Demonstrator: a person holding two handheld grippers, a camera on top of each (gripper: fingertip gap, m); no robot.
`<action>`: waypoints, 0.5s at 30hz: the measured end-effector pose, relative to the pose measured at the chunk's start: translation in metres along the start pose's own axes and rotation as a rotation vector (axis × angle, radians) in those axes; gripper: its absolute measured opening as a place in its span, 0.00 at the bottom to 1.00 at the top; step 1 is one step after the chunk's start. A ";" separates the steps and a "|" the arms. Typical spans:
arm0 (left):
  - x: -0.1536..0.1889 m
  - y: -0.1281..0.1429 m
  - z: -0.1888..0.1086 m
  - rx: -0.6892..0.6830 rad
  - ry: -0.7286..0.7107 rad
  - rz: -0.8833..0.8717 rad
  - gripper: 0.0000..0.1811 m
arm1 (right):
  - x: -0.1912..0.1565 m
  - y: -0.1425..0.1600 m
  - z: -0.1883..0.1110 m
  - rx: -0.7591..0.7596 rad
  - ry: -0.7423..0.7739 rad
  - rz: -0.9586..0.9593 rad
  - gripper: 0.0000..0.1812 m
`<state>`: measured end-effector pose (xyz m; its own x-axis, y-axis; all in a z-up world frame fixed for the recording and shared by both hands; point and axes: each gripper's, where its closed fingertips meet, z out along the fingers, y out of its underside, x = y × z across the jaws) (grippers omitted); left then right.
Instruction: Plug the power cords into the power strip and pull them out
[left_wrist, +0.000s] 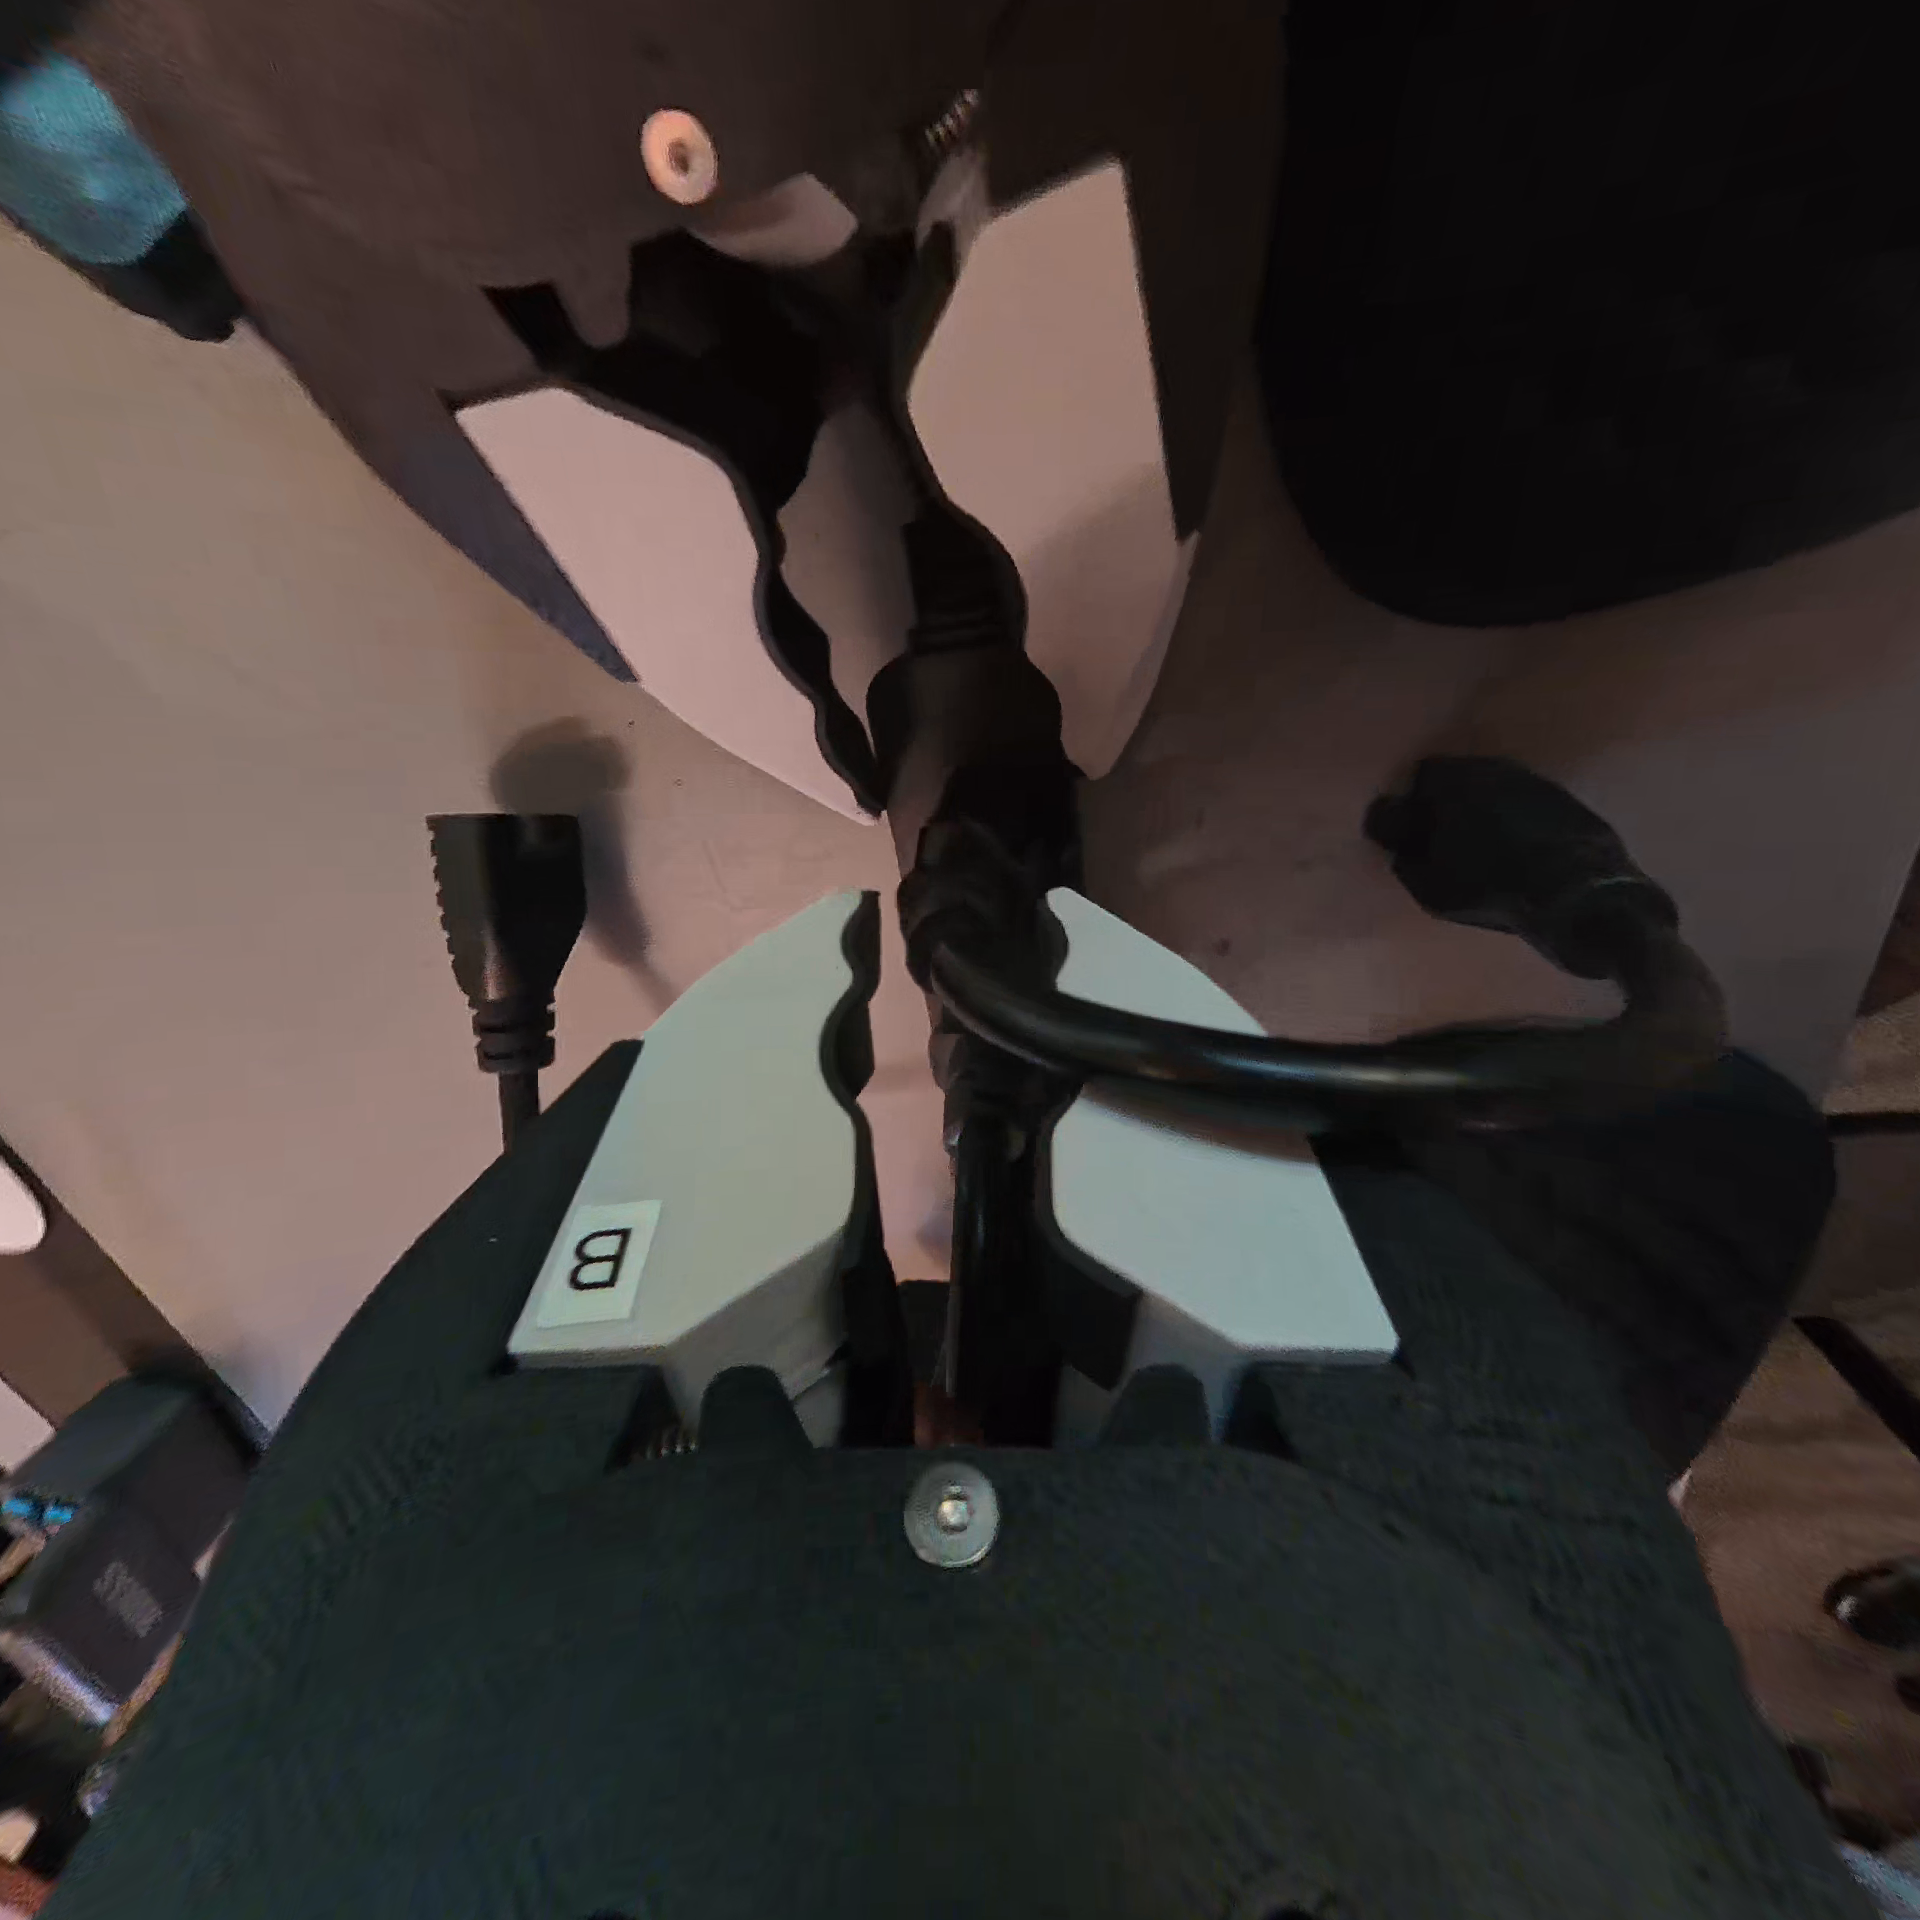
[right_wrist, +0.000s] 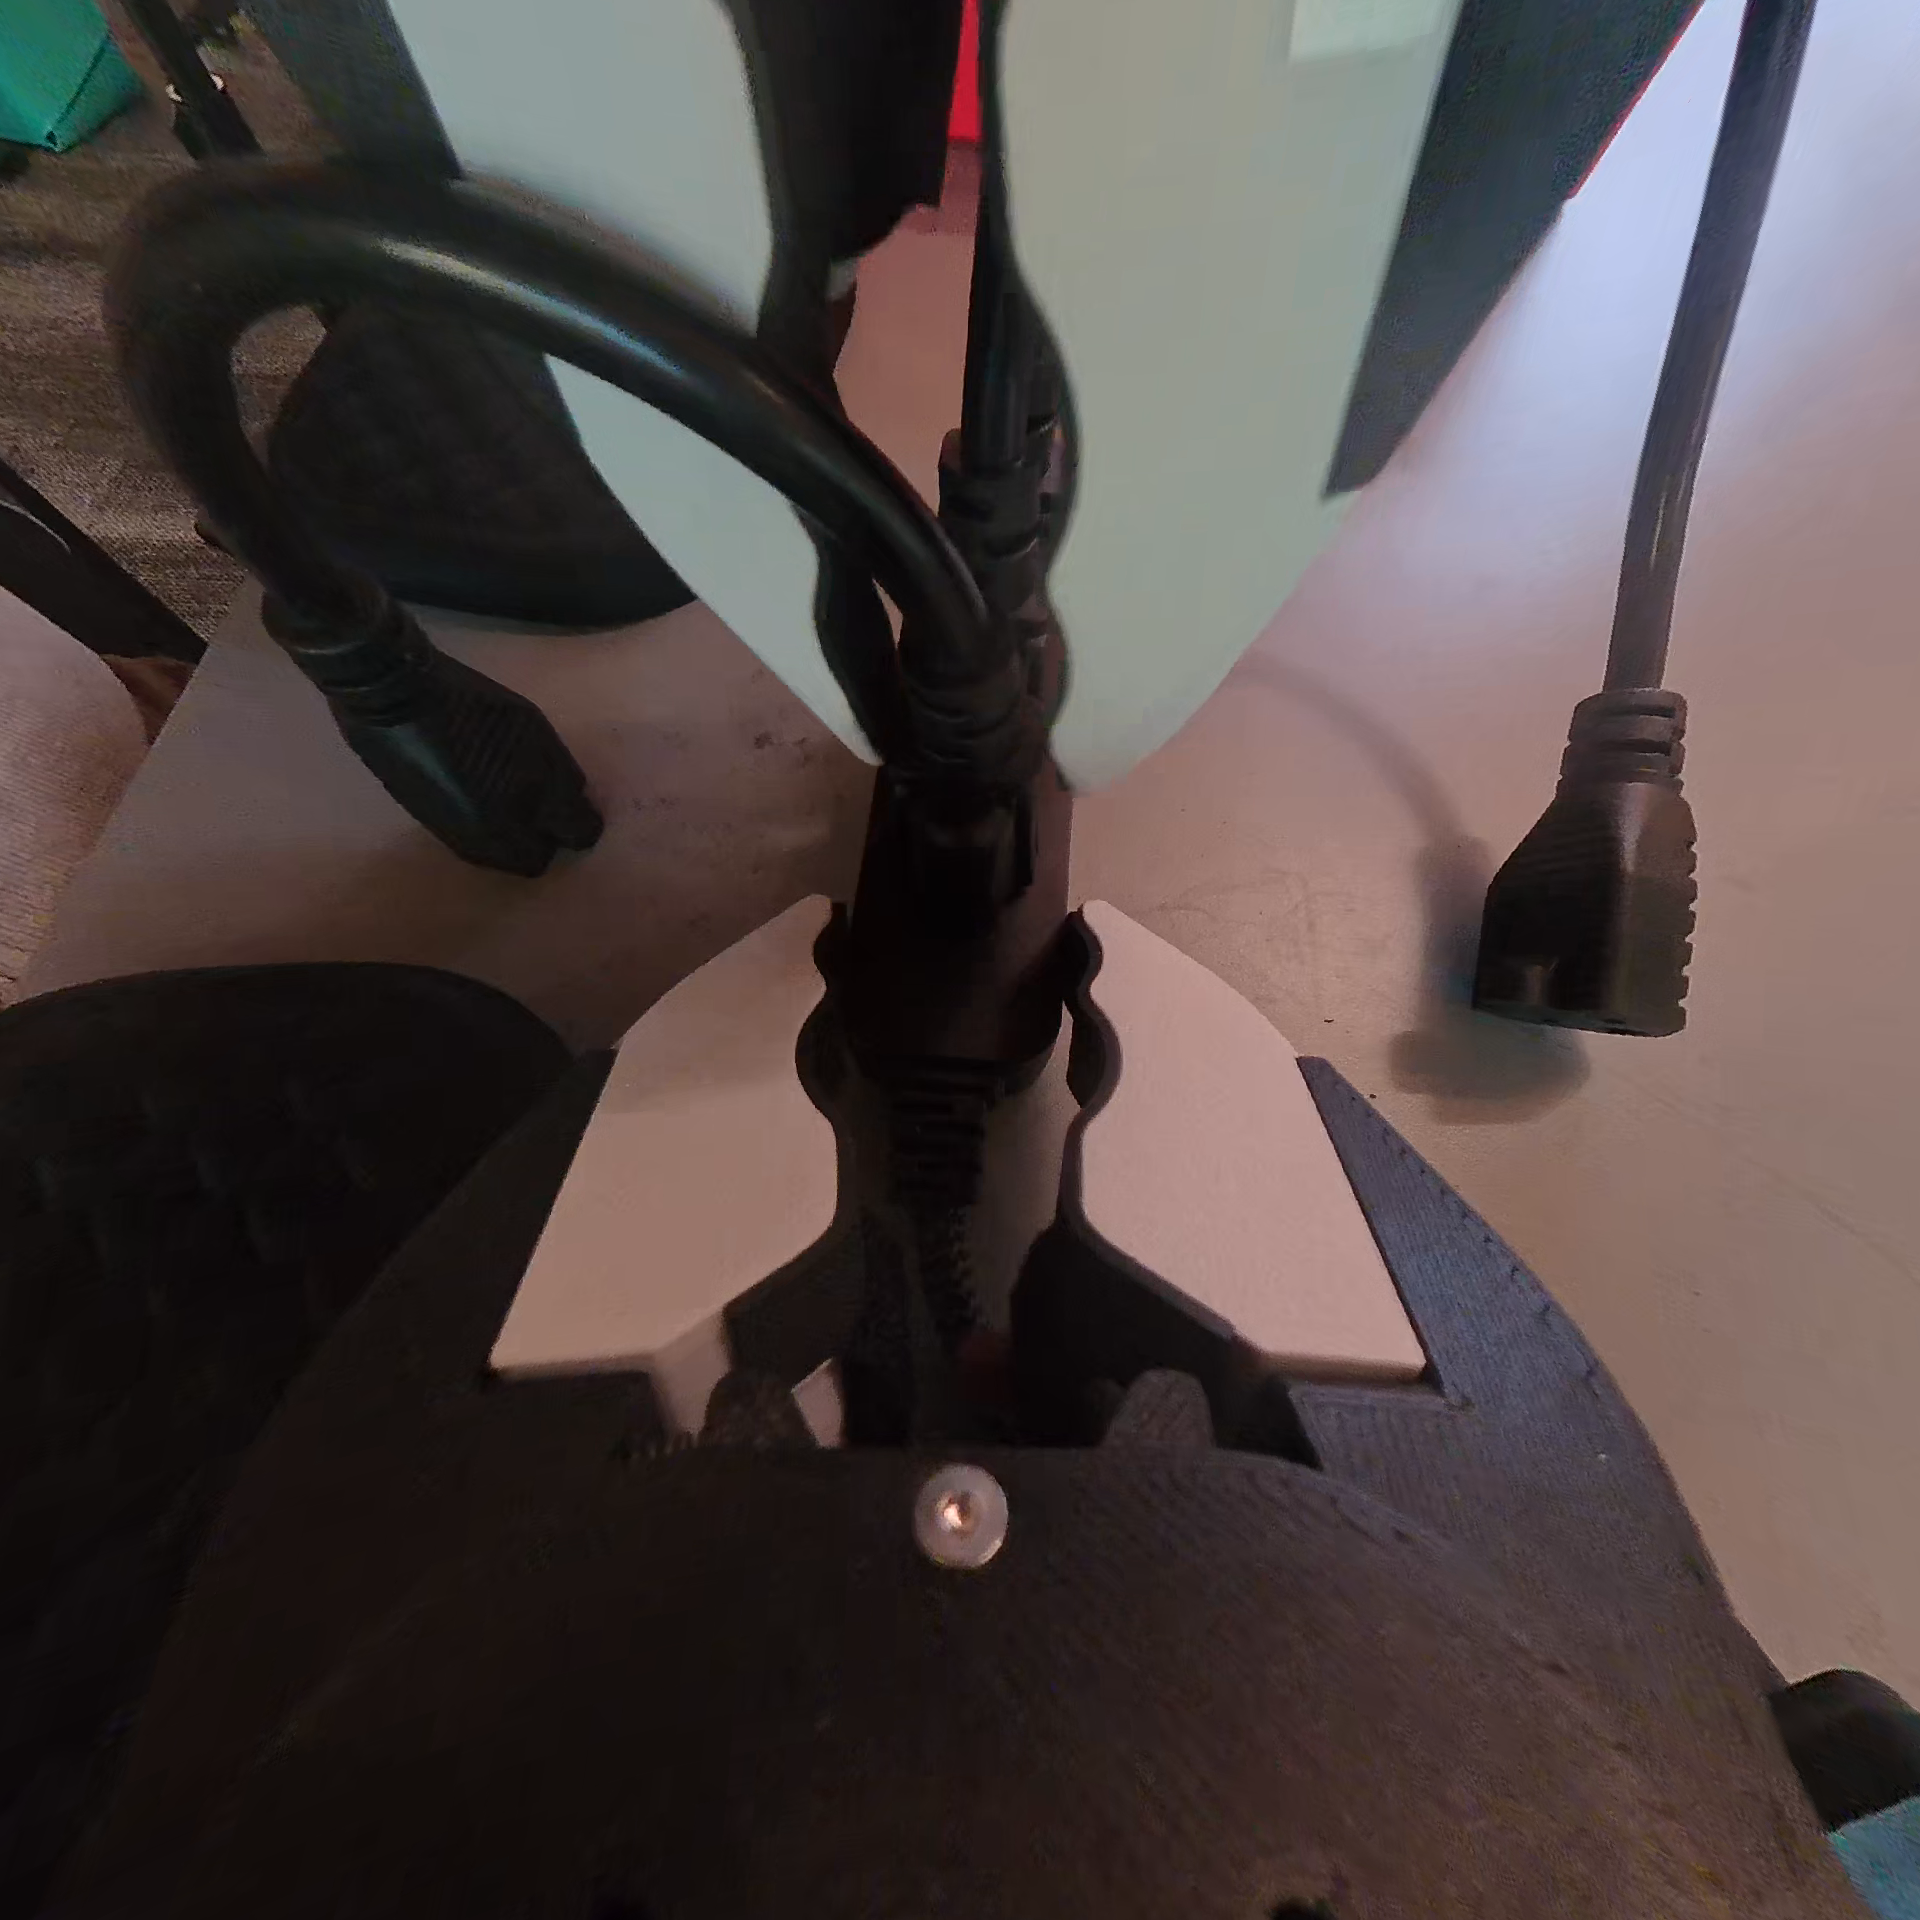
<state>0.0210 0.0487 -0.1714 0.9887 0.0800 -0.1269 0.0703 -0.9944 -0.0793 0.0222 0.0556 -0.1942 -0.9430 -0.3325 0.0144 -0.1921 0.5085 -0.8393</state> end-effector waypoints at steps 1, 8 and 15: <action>0.002 -0.001 0.000 0.001 0.019 0.020 0.14 | 0.000 0.000 0.000 0.000 -0.001 0.002 0.22; 0.000 0.002 -0.009 0.122 0.073 -0.060 0.13 | 0.002 -0.008 -0.005 0.068 0.009 0.020 0.23; 0.002 0.004 -0.003 0.053 0.048 -0.007 0.13 | 0.003 -0.001 0.004 -0.009 0.052 -0.040 0.23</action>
<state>0.0232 0.0447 -0.1694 0.9935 0.0821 -0.0784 0.0712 -0.9886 -0.1329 0.0211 0.0506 -0.1956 -0.9472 -0.3114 0.0759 -0.2320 0.5028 -0.8327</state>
